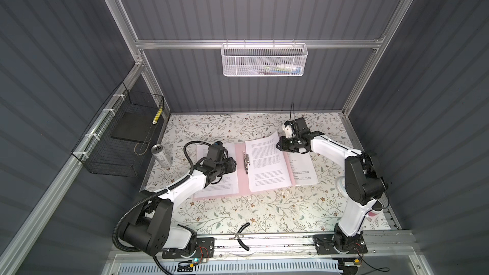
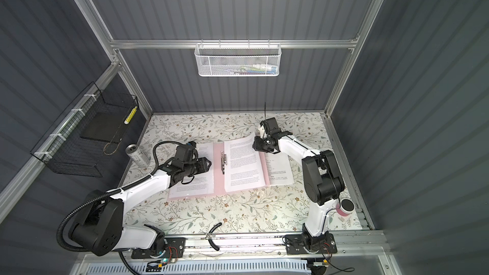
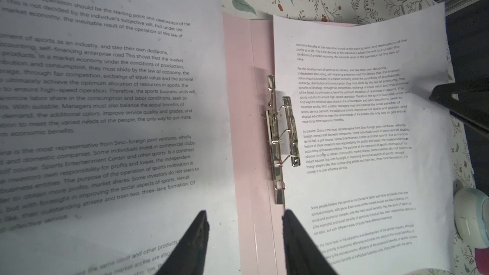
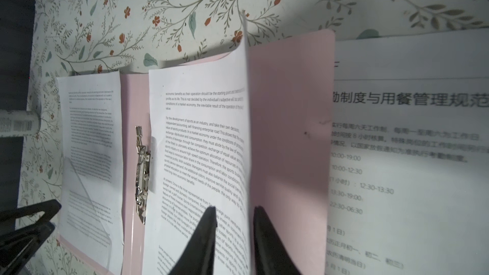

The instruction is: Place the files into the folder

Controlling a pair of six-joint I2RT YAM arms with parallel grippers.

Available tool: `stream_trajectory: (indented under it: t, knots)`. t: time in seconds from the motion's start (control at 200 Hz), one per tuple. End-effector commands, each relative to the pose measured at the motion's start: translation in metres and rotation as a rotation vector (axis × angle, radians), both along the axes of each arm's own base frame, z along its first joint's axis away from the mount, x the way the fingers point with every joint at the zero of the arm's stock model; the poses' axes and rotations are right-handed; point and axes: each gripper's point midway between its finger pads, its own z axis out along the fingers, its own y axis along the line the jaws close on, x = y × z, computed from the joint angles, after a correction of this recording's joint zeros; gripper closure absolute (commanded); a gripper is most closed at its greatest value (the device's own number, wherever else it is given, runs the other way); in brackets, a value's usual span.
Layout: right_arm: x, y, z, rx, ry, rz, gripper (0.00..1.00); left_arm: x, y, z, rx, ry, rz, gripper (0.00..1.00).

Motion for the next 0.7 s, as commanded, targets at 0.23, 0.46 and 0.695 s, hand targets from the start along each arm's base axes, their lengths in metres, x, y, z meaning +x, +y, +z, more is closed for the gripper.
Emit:
stream_trajectory:
  t: [0.23,0.46,0.695]
  knots:
    - [0.006,-0.077,0.019,-0.204,-0.025,-0.207,0.46,0.000,-0.002,0.007,0.001,-0.027,-0.021,0.48]
    - [-0.027,-0.179,0.005,-0.191,0.063,-0.404,0.43,0.002,-0.010,0.021,-0.048,-0.071,-0.047,0.48]
    - [-0.047,-0.211,-0.030,-0.117,0.170,-0.480,0.43,0.007,-0.017,0.018,-0.073,-0.082,-0.059,0.48]
